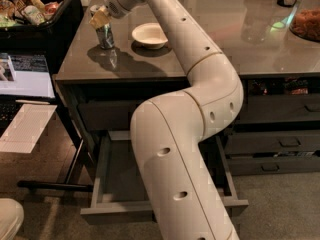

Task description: Place redbull can into middle drawer

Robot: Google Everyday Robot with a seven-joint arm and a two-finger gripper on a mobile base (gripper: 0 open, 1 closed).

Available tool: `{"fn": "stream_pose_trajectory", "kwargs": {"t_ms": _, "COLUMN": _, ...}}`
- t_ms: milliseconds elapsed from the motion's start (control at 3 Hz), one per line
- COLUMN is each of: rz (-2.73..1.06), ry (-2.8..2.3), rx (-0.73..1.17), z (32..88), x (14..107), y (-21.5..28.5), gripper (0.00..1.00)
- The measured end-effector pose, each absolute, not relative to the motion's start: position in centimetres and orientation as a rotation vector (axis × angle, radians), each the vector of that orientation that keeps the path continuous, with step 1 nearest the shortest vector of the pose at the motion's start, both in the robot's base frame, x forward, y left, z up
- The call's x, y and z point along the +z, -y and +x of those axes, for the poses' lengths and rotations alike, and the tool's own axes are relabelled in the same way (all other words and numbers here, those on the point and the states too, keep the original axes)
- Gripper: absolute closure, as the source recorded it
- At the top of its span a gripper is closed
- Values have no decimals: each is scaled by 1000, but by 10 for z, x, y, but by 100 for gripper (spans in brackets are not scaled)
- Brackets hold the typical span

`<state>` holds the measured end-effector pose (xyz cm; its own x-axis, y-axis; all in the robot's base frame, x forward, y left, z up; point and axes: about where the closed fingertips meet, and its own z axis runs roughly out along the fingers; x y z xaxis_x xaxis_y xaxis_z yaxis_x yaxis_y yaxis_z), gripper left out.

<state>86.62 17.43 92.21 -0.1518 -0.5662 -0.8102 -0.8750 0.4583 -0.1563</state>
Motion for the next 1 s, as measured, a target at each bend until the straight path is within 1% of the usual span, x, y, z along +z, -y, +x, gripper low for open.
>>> {"fn": "stream_pose_trajectory", "kwargs": {"t_ms": 333, "rz": -1187, "ry": -1813, "rx": 446, "z": 865, "x": 940, "y": -165, "gripper": 100}}
{"fn": "stream_pose_trajectory", "kwargs": {"t_ms": 667, "rz": -1126, "ry": -1722, "rx": 440, "z": 854, "x": 984, "y": -155, "gripper": 100}}
{"fn": "stream_pose_trajectory", "kwargs": {"t_ms": 1000, "rz": -1027, "ry": -1582, "rx": 413, "z": 822, "x": 1061, "y": -129, "gripper": 100}}
